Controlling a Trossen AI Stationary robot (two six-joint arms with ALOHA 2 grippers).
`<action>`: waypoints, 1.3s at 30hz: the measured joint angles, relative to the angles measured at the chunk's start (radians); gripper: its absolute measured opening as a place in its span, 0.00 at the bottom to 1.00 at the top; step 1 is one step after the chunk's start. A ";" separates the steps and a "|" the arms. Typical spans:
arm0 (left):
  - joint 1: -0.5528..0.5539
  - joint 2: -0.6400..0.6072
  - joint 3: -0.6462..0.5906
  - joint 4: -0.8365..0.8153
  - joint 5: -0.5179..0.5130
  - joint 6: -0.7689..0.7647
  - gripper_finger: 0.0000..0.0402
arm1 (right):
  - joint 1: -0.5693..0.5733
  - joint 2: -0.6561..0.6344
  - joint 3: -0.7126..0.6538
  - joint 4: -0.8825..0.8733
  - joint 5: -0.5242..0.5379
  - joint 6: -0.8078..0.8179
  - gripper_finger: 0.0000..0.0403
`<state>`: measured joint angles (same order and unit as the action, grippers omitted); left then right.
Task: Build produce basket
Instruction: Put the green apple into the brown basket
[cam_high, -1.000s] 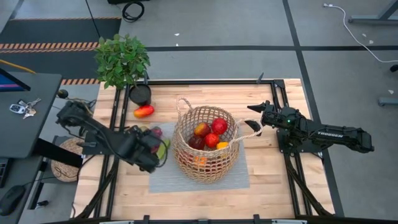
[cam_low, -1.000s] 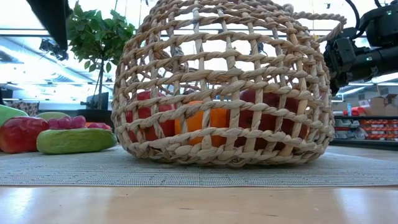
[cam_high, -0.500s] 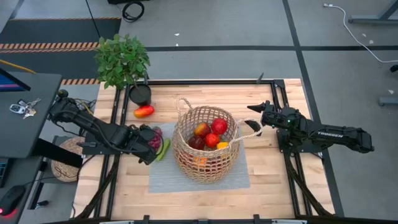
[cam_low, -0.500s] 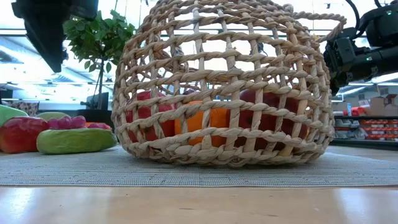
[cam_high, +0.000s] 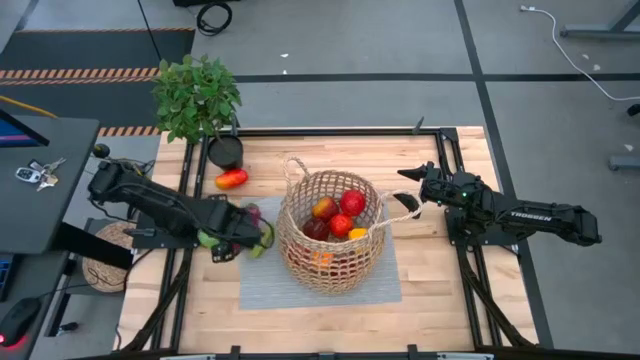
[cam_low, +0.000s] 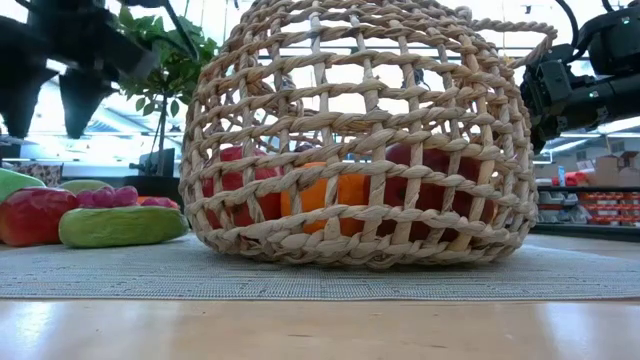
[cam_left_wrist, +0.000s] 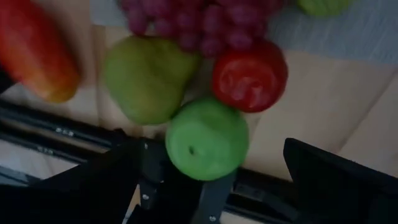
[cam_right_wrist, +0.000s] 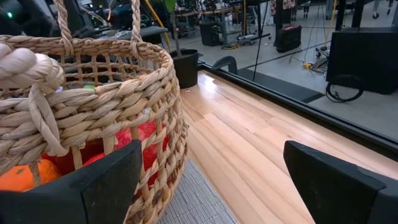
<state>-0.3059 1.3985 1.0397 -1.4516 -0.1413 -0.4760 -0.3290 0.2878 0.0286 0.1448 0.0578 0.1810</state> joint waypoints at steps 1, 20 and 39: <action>0.005 0.014 0.000 0.000 0.013 0.025 0.97 | 0.000 0.000 0.000 0.000 0.000 0.000 0.98; -0.008 0.032 -0.225 0.021 0.010 0.039 0.97 | 0.000 0.000 -0.001 0.003 0.000 0.000 0.98; -0.020 0.032 -0.293 0.248 0.097 -0.037 0.97 | 0.000 0.000 -0.001 0.003 0.000 0.000 0.98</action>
<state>-0.3262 1.4303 0.7465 -1.2031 -0.0446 -0.5133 -0.3290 0.2878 0.0280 0.1480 0.0578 0.1810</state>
